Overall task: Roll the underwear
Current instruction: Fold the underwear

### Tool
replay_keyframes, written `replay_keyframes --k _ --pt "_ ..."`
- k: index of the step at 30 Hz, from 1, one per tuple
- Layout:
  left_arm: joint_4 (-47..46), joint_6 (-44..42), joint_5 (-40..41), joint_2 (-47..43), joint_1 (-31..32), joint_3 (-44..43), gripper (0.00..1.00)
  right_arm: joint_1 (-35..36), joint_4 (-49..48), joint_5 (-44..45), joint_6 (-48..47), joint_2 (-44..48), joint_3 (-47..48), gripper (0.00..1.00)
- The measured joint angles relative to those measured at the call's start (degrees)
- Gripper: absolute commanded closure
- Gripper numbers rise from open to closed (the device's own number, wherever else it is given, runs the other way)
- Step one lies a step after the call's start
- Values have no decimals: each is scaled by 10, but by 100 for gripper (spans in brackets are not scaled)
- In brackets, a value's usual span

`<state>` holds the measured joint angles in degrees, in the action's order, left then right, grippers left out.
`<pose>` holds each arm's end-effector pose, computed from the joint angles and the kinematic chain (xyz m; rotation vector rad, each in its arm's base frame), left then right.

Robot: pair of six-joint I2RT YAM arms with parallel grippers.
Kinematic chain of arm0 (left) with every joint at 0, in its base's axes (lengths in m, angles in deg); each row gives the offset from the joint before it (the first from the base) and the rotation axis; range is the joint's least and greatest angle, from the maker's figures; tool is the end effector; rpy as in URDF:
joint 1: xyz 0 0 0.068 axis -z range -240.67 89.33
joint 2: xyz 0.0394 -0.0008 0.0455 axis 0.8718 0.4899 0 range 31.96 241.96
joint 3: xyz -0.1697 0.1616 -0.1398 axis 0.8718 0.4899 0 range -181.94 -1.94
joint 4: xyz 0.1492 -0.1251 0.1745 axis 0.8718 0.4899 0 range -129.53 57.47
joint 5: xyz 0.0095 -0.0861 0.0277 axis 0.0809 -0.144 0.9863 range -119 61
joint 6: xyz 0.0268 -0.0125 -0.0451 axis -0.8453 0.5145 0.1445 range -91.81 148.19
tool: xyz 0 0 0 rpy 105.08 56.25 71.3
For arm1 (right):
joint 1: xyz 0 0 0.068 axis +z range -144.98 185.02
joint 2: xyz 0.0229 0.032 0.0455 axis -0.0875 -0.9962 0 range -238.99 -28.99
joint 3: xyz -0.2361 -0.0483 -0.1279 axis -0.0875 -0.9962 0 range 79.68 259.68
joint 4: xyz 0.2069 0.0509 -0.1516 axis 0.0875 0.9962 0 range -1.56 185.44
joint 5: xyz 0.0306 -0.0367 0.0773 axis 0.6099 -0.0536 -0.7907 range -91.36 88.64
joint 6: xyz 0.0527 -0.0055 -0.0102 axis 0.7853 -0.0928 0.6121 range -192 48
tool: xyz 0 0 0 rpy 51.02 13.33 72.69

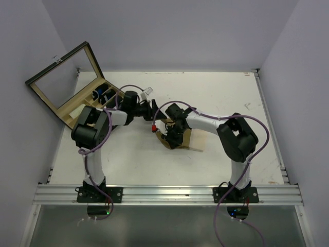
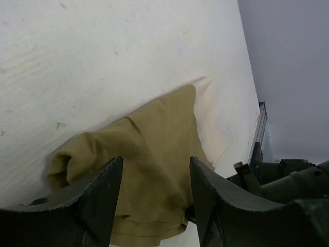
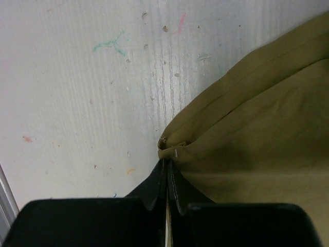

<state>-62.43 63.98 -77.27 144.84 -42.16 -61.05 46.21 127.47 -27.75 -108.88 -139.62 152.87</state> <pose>0.3706 -0.1520 0.1444 0.2197 2.2326 -1.4296 0.2672 0.2549 0.1562 -1.8551 2.1621 0.6799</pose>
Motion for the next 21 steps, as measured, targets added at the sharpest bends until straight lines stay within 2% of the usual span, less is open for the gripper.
replay_keyframes --k 5,11,15,18,21 --pt "7 5 5 52 0 0 43 0 10 -2 2 0 3 72" --pt "21 -9 9 53 -1 -11 43 -3 28 6 15 19 7 60" --pt "25 -16 9 53 -1 -12 43 -39 37 -3 43 83 11 61" --pt "29 -22 9 53 -1 -14 42 -101 29 -28 83 118 27 65" --pt "33 -26 7 53 0 -15 41 -171 10 -50 133 110 50 69"
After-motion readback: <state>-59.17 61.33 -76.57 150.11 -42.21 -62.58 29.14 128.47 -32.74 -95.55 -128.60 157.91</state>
